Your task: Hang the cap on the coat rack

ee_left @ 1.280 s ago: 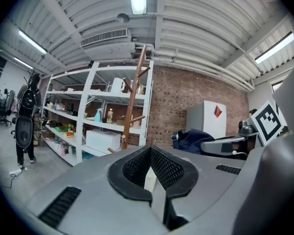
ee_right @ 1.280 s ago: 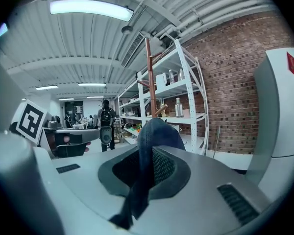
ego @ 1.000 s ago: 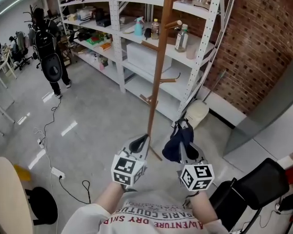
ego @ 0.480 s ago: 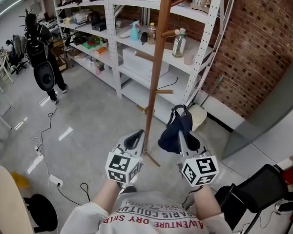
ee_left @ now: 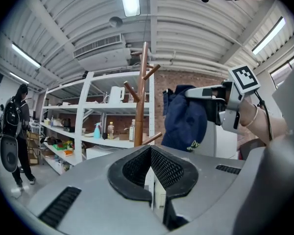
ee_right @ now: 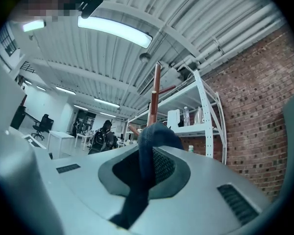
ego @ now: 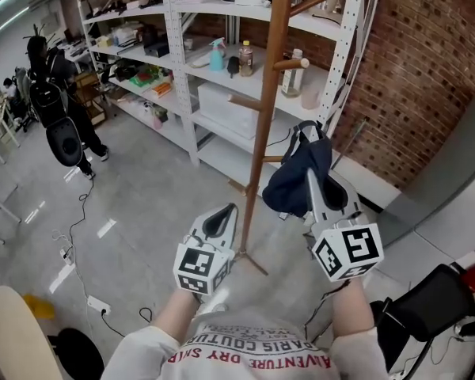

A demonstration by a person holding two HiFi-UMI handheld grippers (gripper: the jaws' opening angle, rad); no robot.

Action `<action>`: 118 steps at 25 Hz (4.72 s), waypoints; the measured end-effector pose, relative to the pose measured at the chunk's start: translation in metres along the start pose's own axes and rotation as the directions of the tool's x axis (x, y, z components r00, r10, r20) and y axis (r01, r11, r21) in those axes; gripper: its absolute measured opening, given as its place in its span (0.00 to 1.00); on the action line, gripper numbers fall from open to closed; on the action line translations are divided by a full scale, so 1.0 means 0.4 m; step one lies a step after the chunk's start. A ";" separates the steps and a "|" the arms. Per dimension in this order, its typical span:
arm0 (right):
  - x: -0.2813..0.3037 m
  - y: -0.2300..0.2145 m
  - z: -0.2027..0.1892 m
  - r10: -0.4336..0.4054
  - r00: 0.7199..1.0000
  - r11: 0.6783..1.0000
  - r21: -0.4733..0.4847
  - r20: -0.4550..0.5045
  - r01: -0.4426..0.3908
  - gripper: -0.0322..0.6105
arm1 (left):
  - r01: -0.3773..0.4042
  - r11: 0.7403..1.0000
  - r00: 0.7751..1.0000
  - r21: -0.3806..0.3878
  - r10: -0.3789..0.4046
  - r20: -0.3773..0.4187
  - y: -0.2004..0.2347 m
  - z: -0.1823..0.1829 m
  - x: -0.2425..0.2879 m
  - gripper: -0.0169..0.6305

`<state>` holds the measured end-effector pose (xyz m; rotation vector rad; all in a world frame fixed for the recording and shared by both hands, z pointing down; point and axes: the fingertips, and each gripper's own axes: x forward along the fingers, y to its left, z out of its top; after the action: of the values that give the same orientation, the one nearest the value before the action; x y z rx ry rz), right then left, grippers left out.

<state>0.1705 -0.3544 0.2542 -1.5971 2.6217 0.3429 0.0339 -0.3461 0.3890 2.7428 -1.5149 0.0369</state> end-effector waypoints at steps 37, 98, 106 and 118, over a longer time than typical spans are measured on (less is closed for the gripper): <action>0.152 0.034 0.293 0.069 0.969 0.988 -0.148 0.238 -0.034 0.09 | -0.016 0.997 0.999 -0.075 0.013 -0.040 0.085 -0.090 -0.012 0.04; 0.001 -0.023 -0.173 -0.208 0.978 0.976 0.065 0.010 0.207 0.10 | 0.054 0.998 0.995 -0.012 -0.055 -0.083 0.046 -0.096 0.060 0.04; -0.007 0.054 -0.370 -0.159 0.973 0.969 0.161 -0.170 0.186 0.07 | 0.081 0.996 0.994 -0.021 -0.082 -0.068 0.013 -0.087 0.096 0.04; 0.005 0.103 -0.430 -0.126 0.966 0.979 0.132 -0.225 0.158 0.07 | 0.101 0.993 0.992 -0.058 -0.105 -0.076 -0.016 -0.107 0.106 0.04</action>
<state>0.1453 -0.3750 0.4282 -1.8514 2.5859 -0.0367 0.0610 -0.3778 0.4329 2.7380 -1.3336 0.1013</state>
